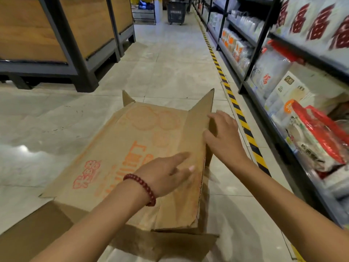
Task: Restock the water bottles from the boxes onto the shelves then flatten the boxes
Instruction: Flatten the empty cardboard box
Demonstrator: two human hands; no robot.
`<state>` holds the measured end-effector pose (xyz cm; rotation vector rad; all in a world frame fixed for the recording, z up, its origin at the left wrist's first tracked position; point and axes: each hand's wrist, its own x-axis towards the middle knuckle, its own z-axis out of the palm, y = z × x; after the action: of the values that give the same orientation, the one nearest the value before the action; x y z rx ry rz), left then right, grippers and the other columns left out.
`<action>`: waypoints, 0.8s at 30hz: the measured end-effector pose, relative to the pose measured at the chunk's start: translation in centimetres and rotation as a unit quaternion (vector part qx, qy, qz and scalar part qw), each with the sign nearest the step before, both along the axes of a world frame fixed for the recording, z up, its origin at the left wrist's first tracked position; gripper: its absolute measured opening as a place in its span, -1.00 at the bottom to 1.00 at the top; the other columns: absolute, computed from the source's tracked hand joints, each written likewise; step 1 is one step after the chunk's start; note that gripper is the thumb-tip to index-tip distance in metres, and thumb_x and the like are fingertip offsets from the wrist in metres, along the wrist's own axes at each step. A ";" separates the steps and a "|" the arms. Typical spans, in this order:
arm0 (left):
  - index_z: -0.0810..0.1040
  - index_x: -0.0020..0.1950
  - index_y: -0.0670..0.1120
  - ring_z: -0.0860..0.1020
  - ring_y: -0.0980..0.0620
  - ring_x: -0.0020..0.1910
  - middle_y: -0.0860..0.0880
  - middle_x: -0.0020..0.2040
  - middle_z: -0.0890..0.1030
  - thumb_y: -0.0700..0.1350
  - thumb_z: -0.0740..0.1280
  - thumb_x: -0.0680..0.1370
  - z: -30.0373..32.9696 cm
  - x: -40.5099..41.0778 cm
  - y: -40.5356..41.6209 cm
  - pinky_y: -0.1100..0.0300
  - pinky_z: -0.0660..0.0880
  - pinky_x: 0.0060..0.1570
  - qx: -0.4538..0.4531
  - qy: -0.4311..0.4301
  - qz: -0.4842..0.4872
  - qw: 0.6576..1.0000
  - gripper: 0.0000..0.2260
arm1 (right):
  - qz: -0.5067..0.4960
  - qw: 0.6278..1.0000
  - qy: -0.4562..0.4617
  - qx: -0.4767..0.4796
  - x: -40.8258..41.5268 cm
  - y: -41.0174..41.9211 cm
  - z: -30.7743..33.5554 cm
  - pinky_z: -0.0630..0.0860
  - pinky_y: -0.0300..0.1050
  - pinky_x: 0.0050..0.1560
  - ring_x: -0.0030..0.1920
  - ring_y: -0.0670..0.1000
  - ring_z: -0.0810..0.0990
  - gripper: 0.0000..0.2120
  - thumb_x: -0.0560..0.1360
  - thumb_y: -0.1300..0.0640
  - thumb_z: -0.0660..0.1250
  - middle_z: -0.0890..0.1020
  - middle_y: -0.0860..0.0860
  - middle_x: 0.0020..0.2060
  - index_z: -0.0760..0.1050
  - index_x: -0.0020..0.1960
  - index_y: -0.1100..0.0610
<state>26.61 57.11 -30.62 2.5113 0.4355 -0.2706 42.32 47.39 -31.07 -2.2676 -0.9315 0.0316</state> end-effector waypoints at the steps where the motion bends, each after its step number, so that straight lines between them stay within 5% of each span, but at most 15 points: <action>1: 0.17 0.49 0.16 0.46 0.08 0.27 0.04 0.33 0.49 0.20 0.08 0.59 -1.3 0.1 0.0 0.20 0.39 0.19 0.045 0.031 -0.002 0.998 -0.53 | 0.023 1.000 0.004 -0.015 -0.5 -0.2 0.1 0.12 -0.05 0.41 0.45 0.04 0.11 -0.58 0.53 0.13 0.19 0.28 0.03 0.42 0.33 0.38 0.09; 5: 0.39 0.35 0.00 0.43 -0.03 0.27 -0.01 0.29 0.45 0.05 0.15 0.58 -5.8 -1.1 2.7 0.08 0.40 0.24 0.155 0.074 0.065 0.983 -0.65 | 0.183 0.972 0.023 -0.148 -4.7 0.0 -1.3 0.07 -0.03 0.45 0.45 0.06 0.16 -0.46 0.48 -0.17 0.08 0.36 0.01 0.39 0.37 0.38 0.03; 10: 0.42 0.31 -0.05 0.45 -0.06 0.23 -0.07 0.27 0.46 0.03 0.14 0.60 -7.2 -3.7 8.0 0.11 0.40 0.21 0.157 0.097 0.159 0.970 -0.68 | 0.368 0.861 0.010 -0.351 -12.9 1.3 -6.1 -0.19 0.34 0.40 0.51 0.21 -0.22 -0.29 0.50 -0.27 0.19 -0.04 0.15 0.53 0.03 0.52 -0.02; 14: 0.34 0.41 -0.06 0.40 -0.05 0.33 -0.07 0.37 0.41 0.03 0.14 0.61 -7.5 -5.1 10.6 0.10 0.34 0.28 0.176 0.079 0.213 0.958 -0.61 | 0.337 0.862 -0.066 -0.373 -13.5 3.2 -9.7 -0.20 0.39 0.37 0.49 0.25 -0.30 -0.38 0.60 -0.03 0.14 -0.20 0.20 0.52 -0.12 0.53 -0.08; 24: 0.34 0.42 -0.01 0.45 0.03 0.29 0.01 0.35 0.46 0.06 0.19 0.59 -12.5 -5.4 10.6 0.16 0.41 0.20 0.155 0.057 0.168 0.972 -0.58 | 0.196 0.891 -0.062 -0.404 -6.7 3.9 -13.0 0.09 0.22 0.41 0.48 0.16 0.08 -0.53 0.56 0.10 0.15 0.17 0.08 0.48 0.19 0.46 0.03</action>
<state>21.18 67.70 -43.14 2.6694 1.0061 -0.2283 35.66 51.25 -44.10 -2.7836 -1.6674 0.5547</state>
